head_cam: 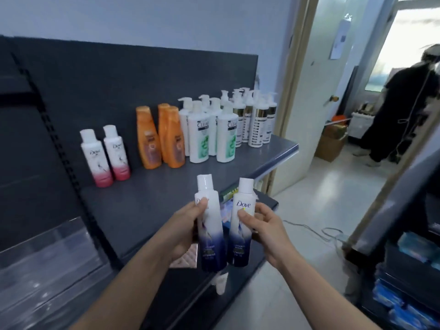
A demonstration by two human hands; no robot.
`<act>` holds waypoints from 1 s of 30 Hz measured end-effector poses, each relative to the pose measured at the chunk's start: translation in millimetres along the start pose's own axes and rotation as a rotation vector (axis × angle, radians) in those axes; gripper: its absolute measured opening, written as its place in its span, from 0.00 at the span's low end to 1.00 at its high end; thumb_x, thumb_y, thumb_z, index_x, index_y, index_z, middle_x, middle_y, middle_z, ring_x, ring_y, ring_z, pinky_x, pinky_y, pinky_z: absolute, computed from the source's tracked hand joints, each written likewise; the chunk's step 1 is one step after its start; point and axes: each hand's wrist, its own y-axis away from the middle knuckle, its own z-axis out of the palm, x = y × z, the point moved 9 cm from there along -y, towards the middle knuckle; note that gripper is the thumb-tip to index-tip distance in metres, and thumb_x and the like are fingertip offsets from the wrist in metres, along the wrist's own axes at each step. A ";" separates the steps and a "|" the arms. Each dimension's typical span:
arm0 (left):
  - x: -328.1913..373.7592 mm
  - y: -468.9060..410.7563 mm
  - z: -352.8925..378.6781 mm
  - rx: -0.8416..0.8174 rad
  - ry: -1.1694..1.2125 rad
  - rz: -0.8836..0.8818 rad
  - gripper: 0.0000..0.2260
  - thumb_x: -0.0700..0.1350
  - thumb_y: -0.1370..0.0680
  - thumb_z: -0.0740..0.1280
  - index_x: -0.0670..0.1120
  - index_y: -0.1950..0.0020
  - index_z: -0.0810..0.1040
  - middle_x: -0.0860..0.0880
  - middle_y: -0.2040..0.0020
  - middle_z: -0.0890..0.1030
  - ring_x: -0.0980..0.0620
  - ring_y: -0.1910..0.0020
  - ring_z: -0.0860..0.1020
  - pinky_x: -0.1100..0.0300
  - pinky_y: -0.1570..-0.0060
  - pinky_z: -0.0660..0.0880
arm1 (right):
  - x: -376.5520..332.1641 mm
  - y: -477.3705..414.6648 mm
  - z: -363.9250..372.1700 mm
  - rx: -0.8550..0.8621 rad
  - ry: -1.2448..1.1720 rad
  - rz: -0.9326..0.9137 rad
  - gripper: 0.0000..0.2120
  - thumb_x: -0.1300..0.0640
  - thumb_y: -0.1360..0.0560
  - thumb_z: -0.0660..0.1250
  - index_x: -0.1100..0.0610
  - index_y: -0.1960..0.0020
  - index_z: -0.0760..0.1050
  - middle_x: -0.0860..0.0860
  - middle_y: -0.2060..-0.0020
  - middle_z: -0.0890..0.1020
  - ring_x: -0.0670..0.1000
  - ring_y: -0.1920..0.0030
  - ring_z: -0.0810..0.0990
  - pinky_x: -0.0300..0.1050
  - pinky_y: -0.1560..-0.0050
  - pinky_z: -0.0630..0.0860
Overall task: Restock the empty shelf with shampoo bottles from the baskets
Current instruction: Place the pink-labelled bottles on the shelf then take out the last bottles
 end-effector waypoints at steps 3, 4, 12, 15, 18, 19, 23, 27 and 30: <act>31.5 5.9 -34.7 0.081 -0.029 0.095 0.09 0.50 0.20 0.63 0.45 0.49 0.76 0.47 0.64 0.79 0.50 0.68 0.76 0.59 0.67 0.74 | -13.5 -23.6 37.0 -0.048 0.023 -0.040 0.11 0.62 0.28 0.74 0.57 0.47 0.79 0.53 0.59 0.86 0.48 0.64 0.83 0.40 0.63 0.77; 42.9 8.3 -43.8 0.107 -0.036 0.135 0.09 0.49 0.20 0.65 0.44 0.47 0.76 0.46 0.63 0.79 0.50 0.69 0.77 0.59 0.67 0.74 | -17.4 -30.7 49.3 -0.068 0.044 -0.050 0.11 0.61 0.28 0.75 0.57 0.47 0.79 0.54 0.58 0.86 0.50 0.62 0.83 0.44 0.59 0.78; 111.0 17.3 -123.3 0.372 -0.051 0.392 0.14 0.38 0.28 0.73 0.41 0.44 0.78 0.43 0.53 0.84 0.49 0.58 0.81 0.55 0.54 0.76 | -43.9 -83.3 141.3 -0.251 0.130 -0.146 0.17 0.63 0.32 0.78 0.59 0.44 0.80 0.57 0.53 0.86 0.56 0.53 0.85 0.53 0.49 0.82; 124.0 14.9 -147.8 0.476 -0.042 0.446 0.09 0.36 0.28 0.73 0.42 0.49 0.79 0.49 0.60 0.84 0.55 0.65 0.81 0.63 0.63 0.78 | -50.1 -107.2 174.4 -0.333 0.171 -0.195 0.18 0.63 0.32 0.78 0.59 0.43 0.80 0.55 0.53 0.86 0.54 0.52 0.85 0.49 0.50 0.82; 129.9 11.1 -172.1 0.585 -0.033 0.461 0.08 0.35 0.29 0.73 0.42 0.51 0.79 0.52 0.64 0.83 0.57 0.69 0.81 0.63 0.65 0.77 | -49.9 -127.7 204.8 -0.435 0.185 -0.211 0.19 0.65 0.32 0.78 0.59 0.42 0.79 0.52 0.53 0.86 0.47 0.54 0.84 0.39 0.54 0.80; 132.1 9.8 -179.5 0.622 -0.040 0.467 0.09 0.35 0.29 0.74 0.42 0.51 0.80 0.51 0.64 0.84 0.57 0.68 0.81 0.62 0.65 0.77 | -49.2 -134.1 214.3 -0.467 0.189 -0.211 0.20 0.66 0.32 0.78 0.59 0.42 0.79 0.52 0.52 0.86 0.46 0.54 0.84 0.38 0.53 0.80; 136.7 2.4 -203.7 0.763 -0.054 0.503 0.11 0.33 0.29 0.74 0.42 0.50 0.80 0.48 0.59 0.83 0.56 0.64 0.81 0.66 0.66 0.78 | -42.1 -163.3 247.9 -0.556 0.242 -0.241 0.23 0.65 0.34 0.79 0.58 0.41 0.79 0.53 0.49 0.86 0.52 0.47 0.84 0.47 0.43 0.80; 136.4 -6.7 -220.5 0.847 -0.071 0.529 0.13 0.33 0.29 0.74 0.41 0.47 0.79 0.46 0.54 0.84 0.53 0.57 0.81 0.63 0.58 0.78 | -30.3 -183.9 273.8 -0.628 0.307 -0.269 0.20 0.65 0.33 0.79 0.49 0.47 0.79 0.51 0.52 0.87 0.50 0.49 0.85 0.50 0.43 0.80; 137.6 -12.9 -237.3 0.909 -0.098 0.527 0.12 0.35 0.30 0.75 0.43 0.48 0.79 0.46 0.52 0.84 0.50 0.54 0.81 0.59 0.53 0.77 | -24.3 -195.1 291.0 -0.655 0.363 -0.292 0.18 0.63 0.33 0.79 0.46 0.50 0.79 0.49 0.53 0.87 0.50 0.49 0.85 0.51 0.43 0.80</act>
